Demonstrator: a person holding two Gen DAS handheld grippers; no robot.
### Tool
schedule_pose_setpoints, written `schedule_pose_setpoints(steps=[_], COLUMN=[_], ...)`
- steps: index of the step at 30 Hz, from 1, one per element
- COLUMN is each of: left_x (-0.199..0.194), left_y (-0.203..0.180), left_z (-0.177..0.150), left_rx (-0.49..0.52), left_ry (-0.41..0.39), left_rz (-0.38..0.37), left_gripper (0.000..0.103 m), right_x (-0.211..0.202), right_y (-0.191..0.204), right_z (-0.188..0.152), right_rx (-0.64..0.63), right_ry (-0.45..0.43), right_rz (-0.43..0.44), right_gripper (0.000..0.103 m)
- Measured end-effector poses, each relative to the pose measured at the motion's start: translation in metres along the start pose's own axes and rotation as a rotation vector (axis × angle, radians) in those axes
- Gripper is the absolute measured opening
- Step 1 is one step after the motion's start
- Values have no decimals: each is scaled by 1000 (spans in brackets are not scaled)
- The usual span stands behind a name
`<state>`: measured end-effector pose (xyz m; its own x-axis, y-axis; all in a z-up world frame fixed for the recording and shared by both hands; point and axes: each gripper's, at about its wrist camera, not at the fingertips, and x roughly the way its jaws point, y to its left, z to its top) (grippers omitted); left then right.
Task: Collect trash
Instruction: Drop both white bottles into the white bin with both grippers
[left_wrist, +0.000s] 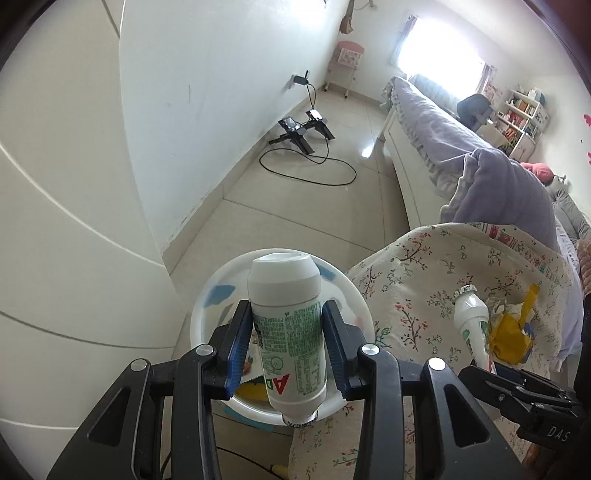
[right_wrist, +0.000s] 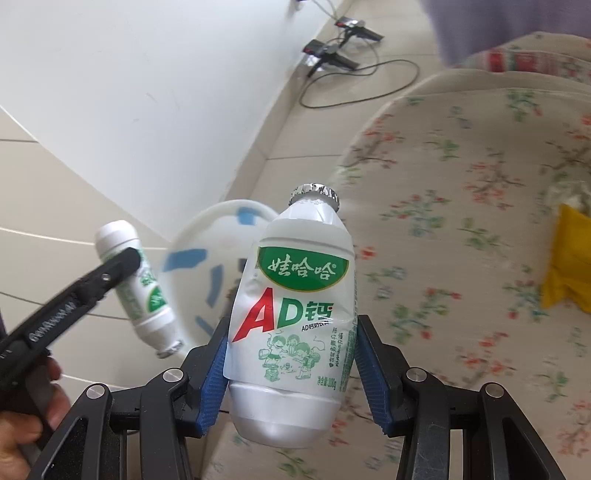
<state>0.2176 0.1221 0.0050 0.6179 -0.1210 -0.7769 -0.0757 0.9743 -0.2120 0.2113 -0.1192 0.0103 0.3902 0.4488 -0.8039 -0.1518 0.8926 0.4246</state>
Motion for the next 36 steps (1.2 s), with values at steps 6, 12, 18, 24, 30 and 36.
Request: schedule_pose_setpoints(steps=[6, 12, 18, 24, 30, 36], left_x=[15, 24, 10, 1, -6, -11], left_y=[17, 33, 47, 53, 55, 54], left_z=[0, -1, -1, -9, -15, -17], left_rx=[-22, -82, -110, -86, -69, -69], left_ry=[4, 53, 42, 77, 80, 75], left_rz=[13, 27, 100, 133, 153, 158], left_gripper=[41, 58, 85, 90, 98, 102], right_x=[25, 49, 66, 82, 80, 66], right_y=[21, 35, 36, 40, 47, 38], right_z=[6, 7, 12, 19, 13, 15], right_rx=[-24, -45, -39, -40, -60, -34], right_ry=[11, 25, 41, 47, 32, -18], right_rz=[64, 85, 83, 83, 80, -4], right_gripper=[55, 55, 55, 55, 57, 102])
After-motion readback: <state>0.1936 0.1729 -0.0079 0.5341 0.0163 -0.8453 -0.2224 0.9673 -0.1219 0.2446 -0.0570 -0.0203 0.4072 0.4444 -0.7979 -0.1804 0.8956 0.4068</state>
